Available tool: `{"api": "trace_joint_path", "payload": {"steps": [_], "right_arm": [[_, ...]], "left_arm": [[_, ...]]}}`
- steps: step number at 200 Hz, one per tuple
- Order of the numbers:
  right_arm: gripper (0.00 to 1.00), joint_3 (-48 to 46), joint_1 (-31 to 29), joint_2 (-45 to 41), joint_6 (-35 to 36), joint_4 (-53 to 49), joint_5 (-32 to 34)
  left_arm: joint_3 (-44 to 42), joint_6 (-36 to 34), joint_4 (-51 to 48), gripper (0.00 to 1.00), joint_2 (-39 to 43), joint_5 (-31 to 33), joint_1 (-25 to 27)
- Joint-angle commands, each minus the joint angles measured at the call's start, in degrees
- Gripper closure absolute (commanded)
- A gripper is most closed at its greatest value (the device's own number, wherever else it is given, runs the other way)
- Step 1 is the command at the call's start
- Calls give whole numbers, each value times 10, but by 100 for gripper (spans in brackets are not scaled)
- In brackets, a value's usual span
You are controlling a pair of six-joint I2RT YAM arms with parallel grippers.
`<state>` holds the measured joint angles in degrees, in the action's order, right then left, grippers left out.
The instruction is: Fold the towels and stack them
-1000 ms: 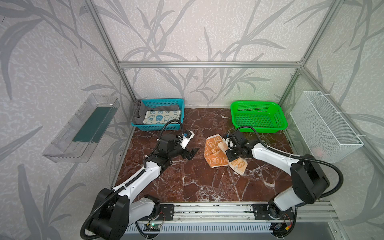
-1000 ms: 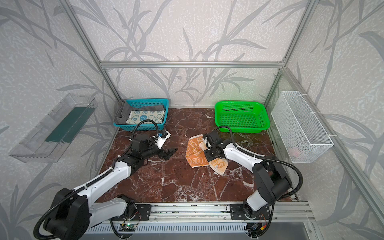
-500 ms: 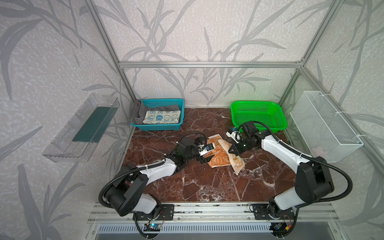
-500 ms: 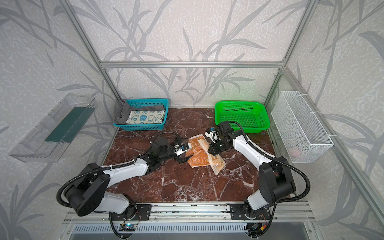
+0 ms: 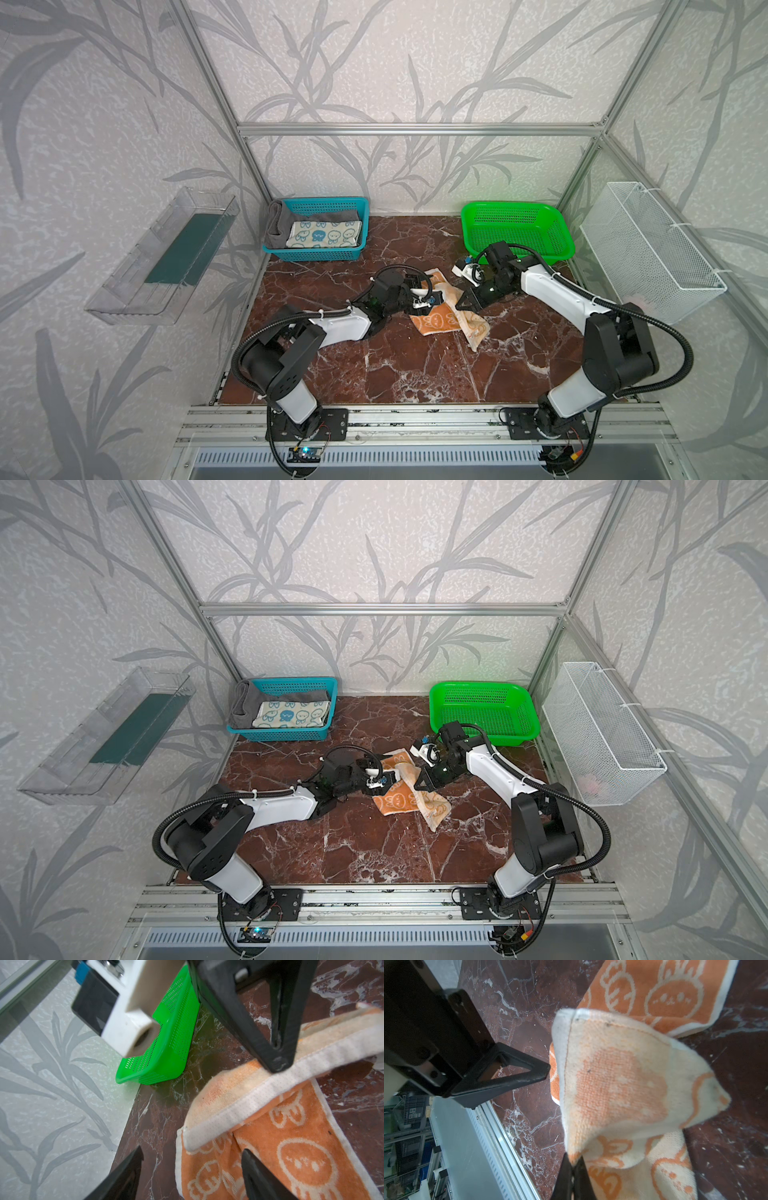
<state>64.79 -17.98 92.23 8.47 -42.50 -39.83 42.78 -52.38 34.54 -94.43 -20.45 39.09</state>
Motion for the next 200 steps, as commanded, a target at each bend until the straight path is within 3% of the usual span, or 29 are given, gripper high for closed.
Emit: {"api": "trace_joint_path", "payload": {"steps": [1,75,115,134,200], "right_arm": [[100,14,5,9,7,-20,-39],[100,14,10,15,23,-37,-60],[100,18,18,18,26,-40,-88],[100,19,18,19,28,-42,-90],[100,22,18,34,33,-55,-91]], "left_arm": [[27,-49,-19,28,-12,-4,7],[73,-63,-33,38,-70,2,8],[75,-77,-52,39,-76,18,6],[76,-61,-38,51,-81,16,5],[82,-24,3,52,-90,0,4]]}}
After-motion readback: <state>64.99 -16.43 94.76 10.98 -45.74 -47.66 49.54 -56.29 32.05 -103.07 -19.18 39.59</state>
